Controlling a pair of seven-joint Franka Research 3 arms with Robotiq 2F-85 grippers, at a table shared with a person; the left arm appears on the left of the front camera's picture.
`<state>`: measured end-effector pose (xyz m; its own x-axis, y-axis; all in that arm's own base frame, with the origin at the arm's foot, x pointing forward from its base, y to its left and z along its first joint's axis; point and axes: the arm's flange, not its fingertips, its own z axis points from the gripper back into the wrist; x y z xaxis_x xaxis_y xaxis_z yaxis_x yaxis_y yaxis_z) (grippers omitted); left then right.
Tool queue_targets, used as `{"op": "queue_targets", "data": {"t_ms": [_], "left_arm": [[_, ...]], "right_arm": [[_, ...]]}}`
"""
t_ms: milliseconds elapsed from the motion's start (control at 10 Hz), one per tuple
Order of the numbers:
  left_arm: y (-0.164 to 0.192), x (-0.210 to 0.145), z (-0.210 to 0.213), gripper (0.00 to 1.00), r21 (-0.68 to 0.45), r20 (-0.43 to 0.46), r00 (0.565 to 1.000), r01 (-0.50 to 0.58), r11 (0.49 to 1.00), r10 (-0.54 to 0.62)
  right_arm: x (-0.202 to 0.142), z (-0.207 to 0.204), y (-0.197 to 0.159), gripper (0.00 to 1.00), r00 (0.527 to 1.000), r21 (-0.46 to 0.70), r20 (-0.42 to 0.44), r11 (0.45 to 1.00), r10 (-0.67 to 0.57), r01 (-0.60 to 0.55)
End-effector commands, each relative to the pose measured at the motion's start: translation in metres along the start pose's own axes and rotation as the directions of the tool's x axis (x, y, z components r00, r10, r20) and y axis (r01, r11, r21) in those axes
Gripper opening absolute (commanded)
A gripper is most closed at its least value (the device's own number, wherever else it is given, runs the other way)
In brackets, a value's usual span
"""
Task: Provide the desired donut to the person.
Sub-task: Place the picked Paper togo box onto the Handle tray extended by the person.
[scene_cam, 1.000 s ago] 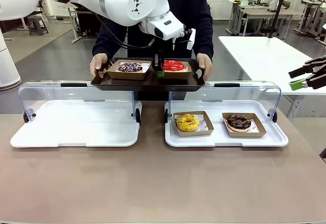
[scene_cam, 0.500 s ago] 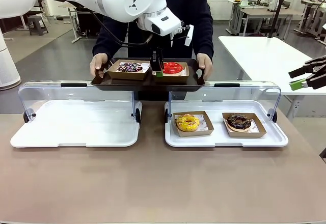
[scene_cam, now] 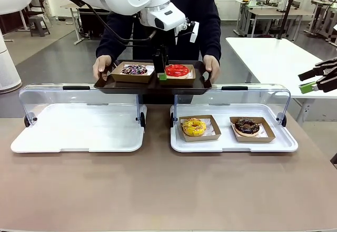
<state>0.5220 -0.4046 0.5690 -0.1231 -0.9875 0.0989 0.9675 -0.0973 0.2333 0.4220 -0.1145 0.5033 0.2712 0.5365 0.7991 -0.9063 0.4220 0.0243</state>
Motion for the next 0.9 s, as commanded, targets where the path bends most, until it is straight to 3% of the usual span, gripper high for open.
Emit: {"op": "queue_targets", "data": {"t_ms": [0, 300, 400, 500, 800], "left_arm": [[0.0, -0.004, 0.004, 1.0, -0.025, 0.015, 1.0, 0.022, 0.999, -0.021], [-0.005, -0.005, 0.002, 1.0, -0.091, 0.016, 0.999, 0.05, 0.995, -0.049], [-0.013, -0.005, 0.0, 1.0, -0.181, 0.023, 0.995, 0.104, 0.978, -0.102], [-0.004, -0.002, -0.002, 1.0, -0.046, 0.005, 1.0, 0.026, 0.999, -0.026], [-0.004, -0.002, -0.002, 1.0, -0.046, 0.005, 1.0, 0.026, 0.999, -0.026]], "right_arm": [[-0.001, -0.001, 0.0, 1.0, 1.0, 0.009, -0.002, 1.0, 0.001, -0.001], [-0.001, -0.001, 0.0, 1.0, 1.0, 0.009, -0.002, 1.0, 0.001, -0.001], [-0.001, -0.001, 0.0, 1.0, 1.0, 0.009, -0.002, 1.0, 0.001, -0.001], [-0.001, -0.001, 0.0, 1.0, 1.0, 0.009, -0.002, 1.0, 0.001, -0.001], [-0.001, -0.001, 0.0, 1.0, 1.0, 0.009, -0.002, 1.0, 0.001, -0.001]]}}
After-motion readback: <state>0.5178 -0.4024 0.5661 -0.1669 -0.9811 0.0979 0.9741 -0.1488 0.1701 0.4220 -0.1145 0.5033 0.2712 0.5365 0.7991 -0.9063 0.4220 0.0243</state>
